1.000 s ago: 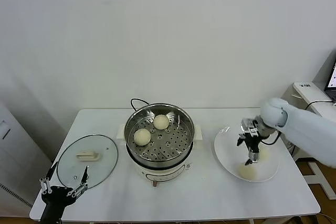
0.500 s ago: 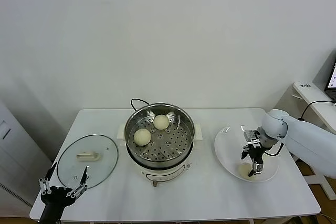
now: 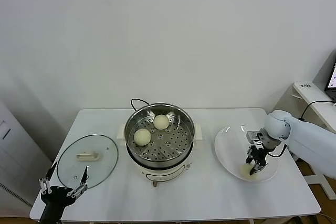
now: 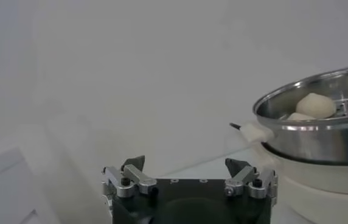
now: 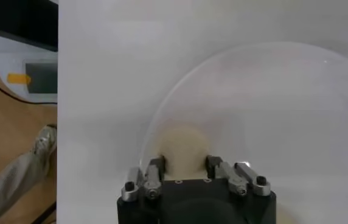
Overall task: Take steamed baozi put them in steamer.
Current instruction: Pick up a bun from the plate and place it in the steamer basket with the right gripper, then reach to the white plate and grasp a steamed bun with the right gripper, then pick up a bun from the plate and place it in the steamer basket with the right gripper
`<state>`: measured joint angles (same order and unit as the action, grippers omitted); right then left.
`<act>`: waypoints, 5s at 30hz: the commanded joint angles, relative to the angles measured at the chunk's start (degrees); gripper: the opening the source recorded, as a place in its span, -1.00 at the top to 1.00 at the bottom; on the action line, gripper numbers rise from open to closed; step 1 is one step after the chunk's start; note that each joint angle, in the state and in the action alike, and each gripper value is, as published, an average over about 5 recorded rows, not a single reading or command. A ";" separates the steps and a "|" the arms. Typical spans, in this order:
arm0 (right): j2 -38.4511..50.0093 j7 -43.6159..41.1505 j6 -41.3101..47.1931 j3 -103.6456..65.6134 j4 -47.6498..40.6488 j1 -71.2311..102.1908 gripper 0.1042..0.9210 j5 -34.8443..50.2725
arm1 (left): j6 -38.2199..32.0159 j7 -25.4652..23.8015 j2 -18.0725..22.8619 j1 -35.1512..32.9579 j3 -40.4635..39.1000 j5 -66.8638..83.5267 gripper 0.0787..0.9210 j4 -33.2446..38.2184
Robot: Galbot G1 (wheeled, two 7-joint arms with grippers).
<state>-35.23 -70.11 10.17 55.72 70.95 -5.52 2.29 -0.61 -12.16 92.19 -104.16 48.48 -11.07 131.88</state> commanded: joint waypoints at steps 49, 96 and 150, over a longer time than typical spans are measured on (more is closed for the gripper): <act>-34.71 -1.46 -36.19 10.47 17.60 -17.17 0.30 -20.67 | -0.83 0.16 1.56 0.01 2.80 2.57 -0.77 -0.20; -0.84 1.46 -8.72 -14.44 -15.55 4.10 -0.76 -10.98 | -0.75 -0.21 0.40 1.44 0.84 -0.16 -0.77 0.03; -7.44 5.18 0.09 5.55 -5.38 -21.51 0.17 19.03 | -1.33 -0.51 -0.01 0.74 2.00 0.40 -0.77 0.05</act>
<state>-40.90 -65.32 4.41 46.03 57.36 -7.70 -0.38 -1.90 -12.68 92.20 -103.45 50.34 -10.67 131.91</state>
